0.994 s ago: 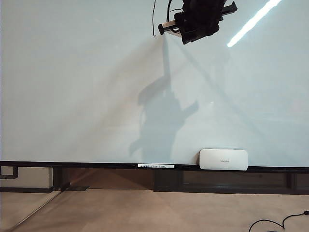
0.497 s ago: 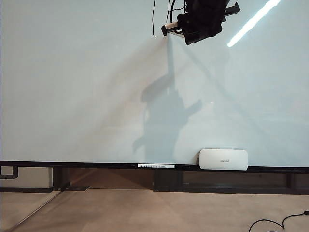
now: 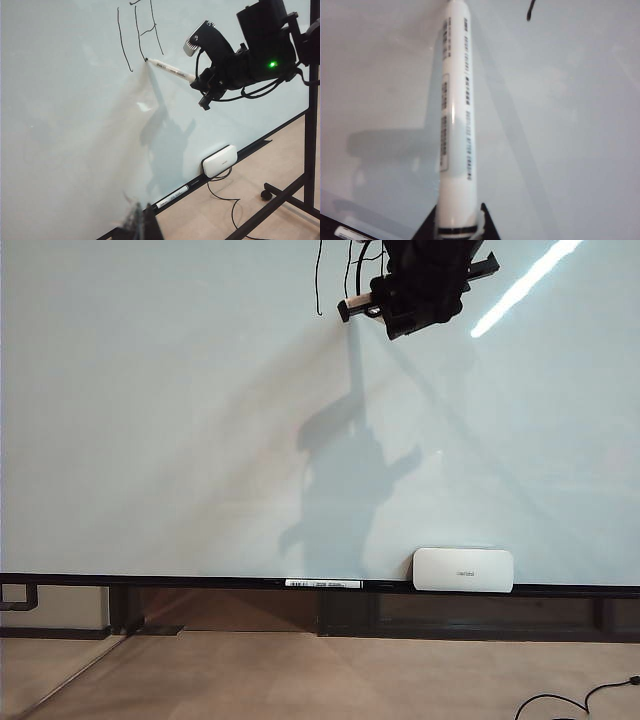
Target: Reach to the right to find the marker pen, pick it up, and write the number 18 on the whiteboard.
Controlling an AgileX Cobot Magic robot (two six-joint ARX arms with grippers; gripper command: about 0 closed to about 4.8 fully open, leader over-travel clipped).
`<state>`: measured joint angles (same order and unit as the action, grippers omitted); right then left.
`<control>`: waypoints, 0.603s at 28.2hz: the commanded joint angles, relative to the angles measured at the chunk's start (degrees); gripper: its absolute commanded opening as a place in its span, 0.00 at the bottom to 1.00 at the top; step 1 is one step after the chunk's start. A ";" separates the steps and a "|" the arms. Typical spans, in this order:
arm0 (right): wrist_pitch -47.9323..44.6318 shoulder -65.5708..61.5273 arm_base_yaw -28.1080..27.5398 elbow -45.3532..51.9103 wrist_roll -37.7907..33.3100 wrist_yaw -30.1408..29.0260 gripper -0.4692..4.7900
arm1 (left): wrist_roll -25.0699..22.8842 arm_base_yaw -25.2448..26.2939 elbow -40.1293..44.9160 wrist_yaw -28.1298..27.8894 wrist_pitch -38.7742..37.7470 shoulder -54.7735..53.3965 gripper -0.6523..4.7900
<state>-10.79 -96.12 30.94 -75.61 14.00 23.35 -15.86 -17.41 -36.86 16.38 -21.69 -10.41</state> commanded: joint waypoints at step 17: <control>8.70 7.96 1.11 -0.26 -0.61 11.50 0.09 | -1.29 -0.07 -1.77 -2.38 -1.14 0.85 0.11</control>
<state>-3.42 -90.08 31.40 -75.68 13.87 34.37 -17.08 -17.41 -37.15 15.92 -22.37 -10.02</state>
